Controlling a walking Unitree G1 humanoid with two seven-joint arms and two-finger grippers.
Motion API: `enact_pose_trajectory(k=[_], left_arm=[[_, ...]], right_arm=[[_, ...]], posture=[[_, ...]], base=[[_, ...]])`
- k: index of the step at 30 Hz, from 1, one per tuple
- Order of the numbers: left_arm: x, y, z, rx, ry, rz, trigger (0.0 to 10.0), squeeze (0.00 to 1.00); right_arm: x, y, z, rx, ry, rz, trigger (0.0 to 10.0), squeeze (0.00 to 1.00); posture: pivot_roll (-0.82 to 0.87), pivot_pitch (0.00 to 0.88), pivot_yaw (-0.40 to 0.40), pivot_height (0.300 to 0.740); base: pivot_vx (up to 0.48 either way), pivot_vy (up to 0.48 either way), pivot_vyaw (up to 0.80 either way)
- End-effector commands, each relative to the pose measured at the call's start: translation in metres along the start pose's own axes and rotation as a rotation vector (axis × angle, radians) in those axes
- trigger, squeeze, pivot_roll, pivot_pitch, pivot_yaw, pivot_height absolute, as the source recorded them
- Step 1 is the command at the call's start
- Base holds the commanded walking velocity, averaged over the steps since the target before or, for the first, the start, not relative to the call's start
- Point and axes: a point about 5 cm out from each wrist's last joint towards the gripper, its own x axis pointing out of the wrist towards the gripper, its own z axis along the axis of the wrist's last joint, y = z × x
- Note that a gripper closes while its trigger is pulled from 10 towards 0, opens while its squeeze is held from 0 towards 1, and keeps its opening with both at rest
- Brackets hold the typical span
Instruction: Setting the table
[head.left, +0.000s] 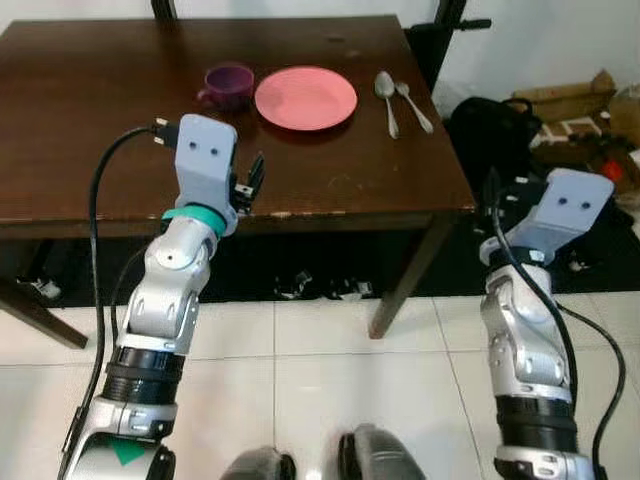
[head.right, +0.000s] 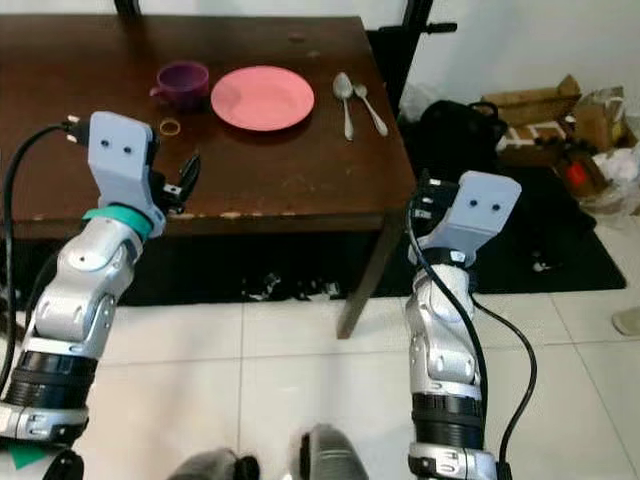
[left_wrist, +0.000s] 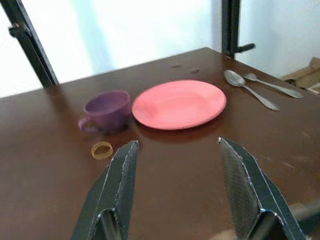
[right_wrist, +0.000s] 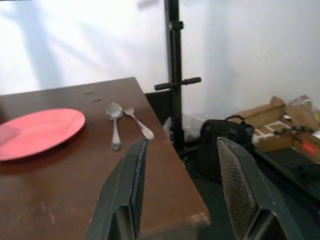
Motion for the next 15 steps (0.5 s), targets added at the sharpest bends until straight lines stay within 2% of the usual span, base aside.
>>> enact_pose_trajectory(k=[1, 7, 15], left_arm=[[0.0005, -0.0028, -0.0021, 0.012, 0.008, -0.012, 10.0, 0.0], [-0.0002, -0.0041, -0.0023, 0.011, 0.007, -0.02, 10.0, 0.0], [-0.0003, -0.0044, -0.0024, 0.013, 0.007, -0.022, 10.0, 0.0]], right_arm=[[-0.0013, -0.0035, -0.0023, 0.0, 0.009, -0.015, 10.0, 0.0], [-0.0019, -0.0044, -0.0029, 0.003, 0.015, -0.018, 10.0, 0.0], [-0.0017, -0.0038, -0.0022, -0.003, 0.009, -0.014, 10.0, 0.0]], posture=[[0.02, 0.0, 0.072, 0.74], [0.02, 0.0, 0.072, 0.74], [0.02, 0.0, 0.073, 0.74]], base=[[0.48, 0.0, -0.42], [0.48, 0.0, -0.8], [0.48, 0.0, 0.0]])
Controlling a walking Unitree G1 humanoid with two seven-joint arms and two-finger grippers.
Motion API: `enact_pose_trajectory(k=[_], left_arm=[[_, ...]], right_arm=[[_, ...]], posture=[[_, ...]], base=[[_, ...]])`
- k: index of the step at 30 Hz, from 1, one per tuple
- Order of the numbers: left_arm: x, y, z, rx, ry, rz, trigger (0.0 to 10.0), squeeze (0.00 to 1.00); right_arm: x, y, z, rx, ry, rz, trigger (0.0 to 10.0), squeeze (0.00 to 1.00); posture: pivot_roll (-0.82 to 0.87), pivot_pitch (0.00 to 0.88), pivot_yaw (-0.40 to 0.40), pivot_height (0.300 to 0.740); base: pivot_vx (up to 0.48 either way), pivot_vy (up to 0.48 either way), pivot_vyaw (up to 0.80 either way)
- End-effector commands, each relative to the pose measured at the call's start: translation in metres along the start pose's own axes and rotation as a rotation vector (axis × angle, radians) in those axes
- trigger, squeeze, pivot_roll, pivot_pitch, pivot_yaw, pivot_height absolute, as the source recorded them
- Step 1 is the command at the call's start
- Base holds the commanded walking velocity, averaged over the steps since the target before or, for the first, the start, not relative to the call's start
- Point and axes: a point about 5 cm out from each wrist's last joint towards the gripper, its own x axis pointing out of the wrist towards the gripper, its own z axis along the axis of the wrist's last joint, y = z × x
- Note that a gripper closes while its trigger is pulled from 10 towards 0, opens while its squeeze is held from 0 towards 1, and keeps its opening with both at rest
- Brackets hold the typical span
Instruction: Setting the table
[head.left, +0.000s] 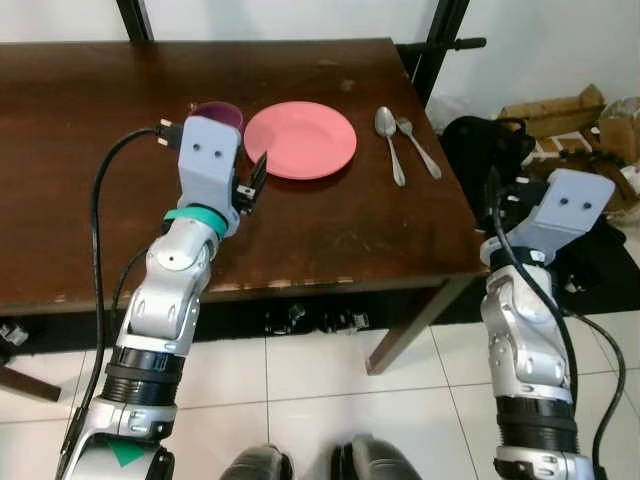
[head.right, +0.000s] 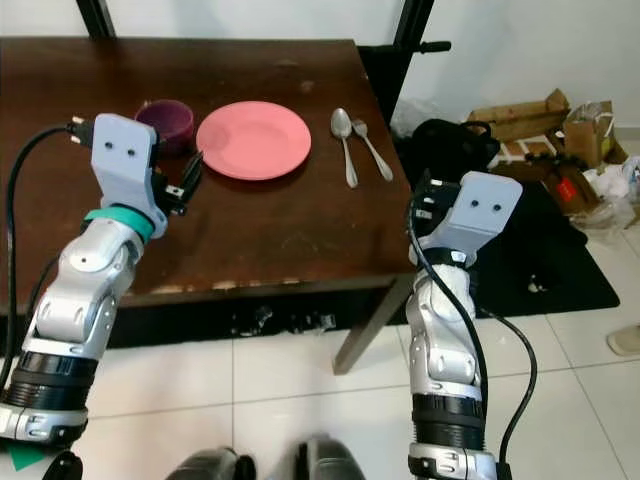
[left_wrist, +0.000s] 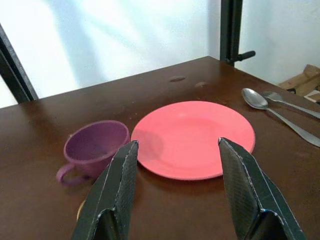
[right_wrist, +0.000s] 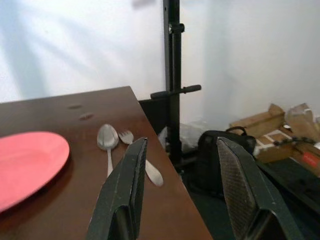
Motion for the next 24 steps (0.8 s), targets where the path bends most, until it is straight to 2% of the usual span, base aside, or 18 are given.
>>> enact_pose_trajectory(k=[1, 13, 15, 16, 18, 19, 20, 21, 22, 24], left_arm=[[0.0, -0.002, -0.001, 0.008, 0.005, -0.008, 10.0, 0.0], [-0.001, -0.002, -0.001, 0.017, 0.008, -0.012, 10.0, 0.0], [-0.002, -0.002, -0.001, 0.007, 0.015, -0.028, 10.0, 0.0], [-0.007, 0.001, 0.001, -0.017, 0.021, -0.071, 10.0, 0.0], [-0.007, 0.001, 0.001, -0.017, 0.021, -0.071, 10.0, 0.0], [-0.013, 0.007, 0.002, -0.035, 0.034, -0.102, 10.0, 0.0], [-0.021, 0.022, 0.001, -0.021, 0.055, -0.121, 10.0, 0.0], [-0.021, 0.022, 0.001, -0.021, 0.055, -0.121, 10.0, 0.0], [-0.028, 0.04, -0.002, -0.01, 0.089, -0.124, 10.0, 0.0], [-0.028, 0.04, -0.002, -0.01, 0.089, -0.124, 10.0, 0.0]], right_arm=[[-0.001, -0.004, -0.001, -0.004, 0.005, -0.012, 10.0, 0.0], [0.0, -0.001, -0.001, 0.0, 0.001, 0.002, 10.0, 0.0], [0.0, -0.001, -0.001, 0.0, 0.0, 0.001, 10.0, 0.0], [-0.001, -0.002, 0.0, -0.001, -0.001, 0.001, 10.0, 0.0], [-0.001, -0.002, 0.0, -0.001, -0.001, 0.001, 10.0, 0.0], [-0.001, -0.003, 0.0, -0.002, -0.002, -0.001, 10.0, 0.0], [-0.002, -0.004, -0.001, -0.003, 0.0, -0.004, 10.0, 0.0], [-0.002, -0.004, -0.001, -0.003, 0.0, -0.004, 10.0, 0.0], [-0.003, -0.004, -0.002, -0.003, 0.003, -0.005, 10.0, 0.0], [-0.003, -0.004, -0.002, -0.003, 0.003, -0.005, 10.0, 0.0]], posture=[[0.02, 0.0, 0.073, 0.74], [0.02, 0.0, 0.076, 0.74], [0.02, 0.0, 0.076, 0.74], [0.02, 0.0, 0.085, 0.74], [0.02, 0.0, 0.085, 0.74], [0.02, 0.0, 0.085, 0.74], [0.04, 0.003, 0.084, 0.74], [0.04, 0.003, 0.084, 0.74], [0.05, 0.006, 0.082, 0.74], [0.05, 0.006, 0.082, 0.74]], base=[[0.48, 0.0, 0.0], [0.45, 0.0, 0.0], [0.0, 0.0, 0.0], [0.0, 0.0, 0.0], [0.0, 0.0, 0.0], [0.0, 0.0, 0.0], [0.0, 0.0, 0.0], [0.0, 0.0, 0.0], [0.0, 0.0, 0.0], [0.0, 0.0, 0.0]])
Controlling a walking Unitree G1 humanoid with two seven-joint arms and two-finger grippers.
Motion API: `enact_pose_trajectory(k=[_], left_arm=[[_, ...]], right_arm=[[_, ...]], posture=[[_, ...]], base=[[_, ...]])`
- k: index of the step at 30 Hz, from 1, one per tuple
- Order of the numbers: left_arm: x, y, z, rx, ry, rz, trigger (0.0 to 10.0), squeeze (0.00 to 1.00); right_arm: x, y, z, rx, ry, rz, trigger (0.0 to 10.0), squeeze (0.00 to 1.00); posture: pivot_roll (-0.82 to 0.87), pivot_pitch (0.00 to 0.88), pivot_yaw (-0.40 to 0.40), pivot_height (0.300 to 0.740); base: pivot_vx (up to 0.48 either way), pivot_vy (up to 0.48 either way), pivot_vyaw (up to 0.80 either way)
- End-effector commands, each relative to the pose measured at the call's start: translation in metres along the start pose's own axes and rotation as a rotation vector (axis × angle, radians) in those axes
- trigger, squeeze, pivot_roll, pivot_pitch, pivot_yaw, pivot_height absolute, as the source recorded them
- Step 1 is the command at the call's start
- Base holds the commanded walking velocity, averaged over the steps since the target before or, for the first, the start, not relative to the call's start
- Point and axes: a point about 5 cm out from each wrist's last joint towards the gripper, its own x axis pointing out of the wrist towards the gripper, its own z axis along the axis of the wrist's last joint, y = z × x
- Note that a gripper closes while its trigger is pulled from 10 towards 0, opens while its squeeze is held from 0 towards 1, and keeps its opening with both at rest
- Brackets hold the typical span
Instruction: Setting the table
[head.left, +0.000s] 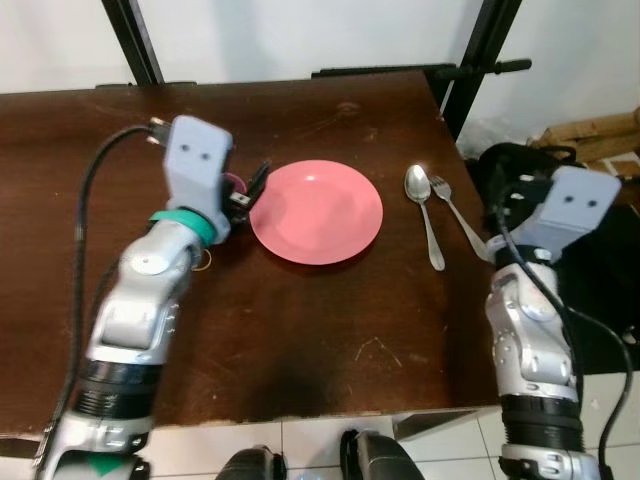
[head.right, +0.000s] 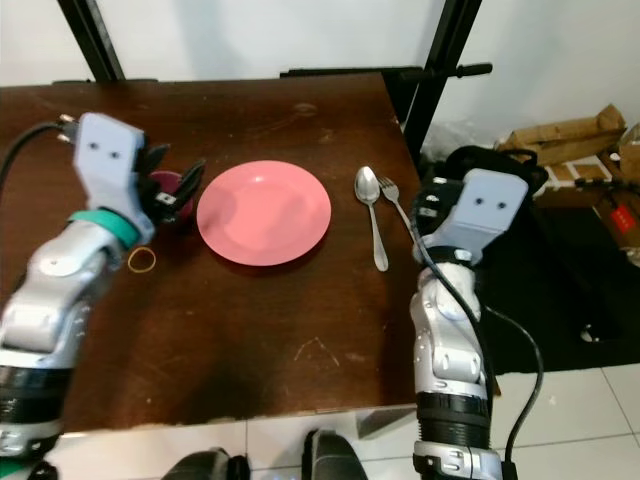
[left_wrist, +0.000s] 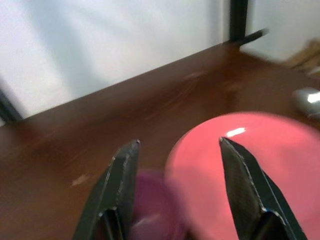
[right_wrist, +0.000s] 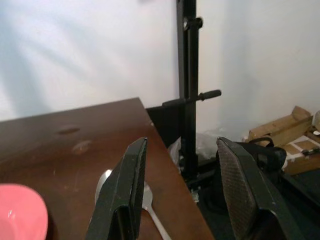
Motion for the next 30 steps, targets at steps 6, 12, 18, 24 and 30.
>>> enact_pose_trajectory(k=[6, 12, 18, 24, 30], left_arm=[[-0.011, 0.049, -0.016, 0.052, 0.12, -0.012, 10.0, 0.0], [0.003, 0.068, -0.024, 0.059, 0.186, -0.065, 10.0, 0.0], [0.008, 0.073, -0.026, 0.053, 0.211, -0.067, 10.0, 0.0], [0.005, 0.082, -0.039, 0.05, 0.369, -0.205, 10.0, 0.0], [-0.002, 0.09, -0.036, -0.004, 0.429, -0.296, 10.0, 0.0]], right_arm=[[-0.002, 0.005, -0.007, 0.017, 0.022, 0.009, 10.0, 0.0], [-0.003, 0.011, -0.005, 0.029, 0.018, 0.028, 10.0, 0.0], [-0.005, 0.012, -0.004, 0.03, 0.017, 0.037, 10.0, 0.0], [-0.015, 0.008, -0.003, 0.02, 0.035, 0.053, 10.0, 0.0], [-0.02, 0.005, -0.003, 0.014, 0.044, 0.049, 10.0, 0.0]], posture=[[0.08, 0.025, 0.077, 0.74], [0.07, 0.061, 0.082, 0.74], [0.06, 0.073, 0.083, 0.74], [0.05, 0.14, 0.089, 0.74], [0.04, 0.162, 0.1, 0.74]], base=[[0.0, 0.0, 0.0], [0.0, 0.0, 0.0], [0.0, 0.0, 0.0], [0.0, 0.0, 0.0], [0.0, 0.0, 0.0]])
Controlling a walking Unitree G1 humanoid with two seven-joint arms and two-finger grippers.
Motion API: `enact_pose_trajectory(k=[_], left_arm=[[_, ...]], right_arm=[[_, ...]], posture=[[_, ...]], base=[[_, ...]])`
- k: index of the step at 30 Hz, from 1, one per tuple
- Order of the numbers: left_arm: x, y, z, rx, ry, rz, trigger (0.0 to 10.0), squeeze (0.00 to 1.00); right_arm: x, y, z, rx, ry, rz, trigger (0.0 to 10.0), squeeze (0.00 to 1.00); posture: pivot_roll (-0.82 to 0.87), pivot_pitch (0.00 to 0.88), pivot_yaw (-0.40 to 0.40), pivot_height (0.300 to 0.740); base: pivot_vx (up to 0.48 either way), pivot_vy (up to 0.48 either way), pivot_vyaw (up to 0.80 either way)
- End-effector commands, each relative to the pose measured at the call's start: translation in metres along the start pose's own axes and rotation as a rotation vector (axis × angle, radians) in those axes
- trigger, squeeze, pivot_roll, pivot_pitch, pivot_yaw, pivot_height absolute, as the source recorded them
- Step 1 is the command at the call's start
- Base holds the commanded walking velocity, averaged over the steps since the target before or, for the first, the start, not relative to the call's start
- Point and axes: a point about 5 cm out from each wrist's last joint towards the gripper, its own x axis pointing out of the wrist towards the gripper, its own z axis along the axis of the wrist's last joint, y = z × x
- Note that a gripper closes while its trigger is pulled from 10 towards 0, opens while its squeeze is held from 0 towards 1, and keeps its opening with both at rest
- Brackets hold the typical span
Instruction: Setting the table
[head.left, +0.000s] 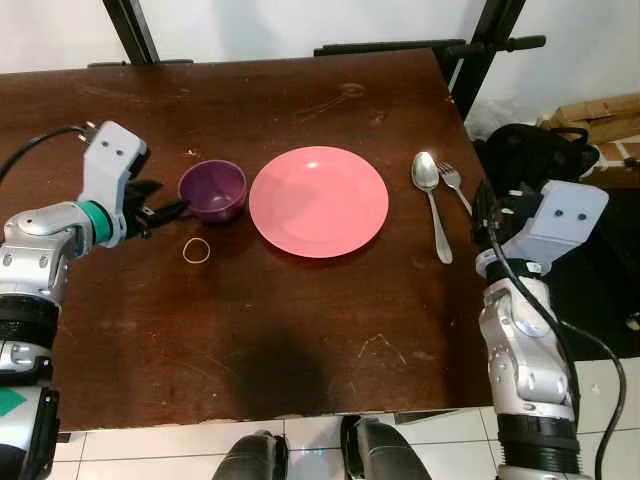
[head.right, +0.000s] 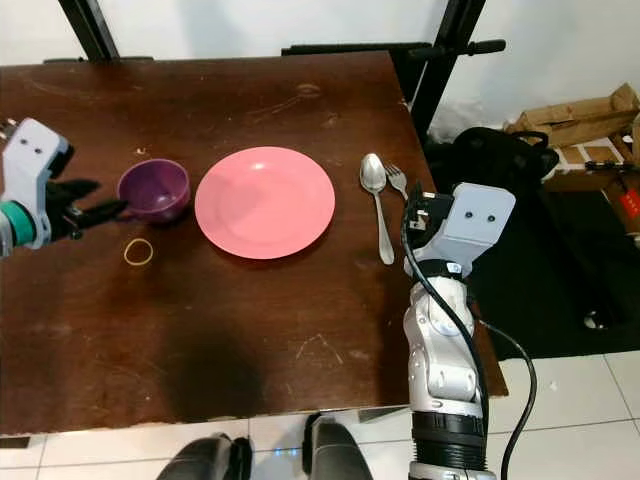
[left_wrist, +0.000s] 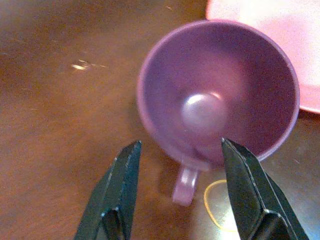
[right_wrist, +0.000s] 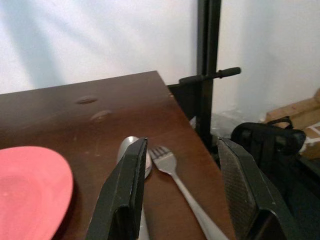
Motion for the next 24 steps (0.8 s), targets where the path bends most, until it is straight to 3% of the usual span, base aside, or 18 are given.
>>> enact_pose_trajectory(k=[1, 3, 7, 17, 24], left_arm=[[-0.006, 0.005, -0.003, -0.026, 0.025, -0.01, 10.0, 0.0], [-0.016, 0.013, 0.002, -0.041, 0.022, -0.099, 10.0, 0.0], [-0.023, 0.014, 0.004, -0.003, 0.032, -0.158, 10.0, 0.0], [-0.024, 0.021, 0.016, 0.004, -0.016, -0.146, 10.0, 0.0], [-0.036, -0.001, 0.011, 0.015, -0.024, -0.265, 10.0, 0.0]], right_arm=[[-0.005, -0.003, -0.005, -0.001, 0.028, -0.007, 10.0, 0.0], [-0.008, -0.006, -0.006, -0.007, 0.036, -0.016, 10.0, 0.0], [-0.01, -0.007, -0.007, -0.008, 0.042, -0.019, 10.0, 0.0], [-0.01, -0.004, -0.006, -0.007, 0.047, -0.012, 10.0, 0.0], [-0.012, -0.005, -0.008, -0.006, 0.056, -0.016, 10.0, 0.0]], posture=[[0.04, 0.162, 0.1, 0.74], [0.04, 0.162, 0.1, 0.74], [0.04, 0.161, 0.097, 0.74], [0.04, 0.15, 0.1, 0.74], [0.05, 0.149, 0.095, 0.74]], base=[[0.0, 0.0, 0.0], [0.0, 0.0, 0.0], [0.0, 0.0, 0.0], [0.0, 0.0, 0.0], [0.0, 0.0, 0.0]])
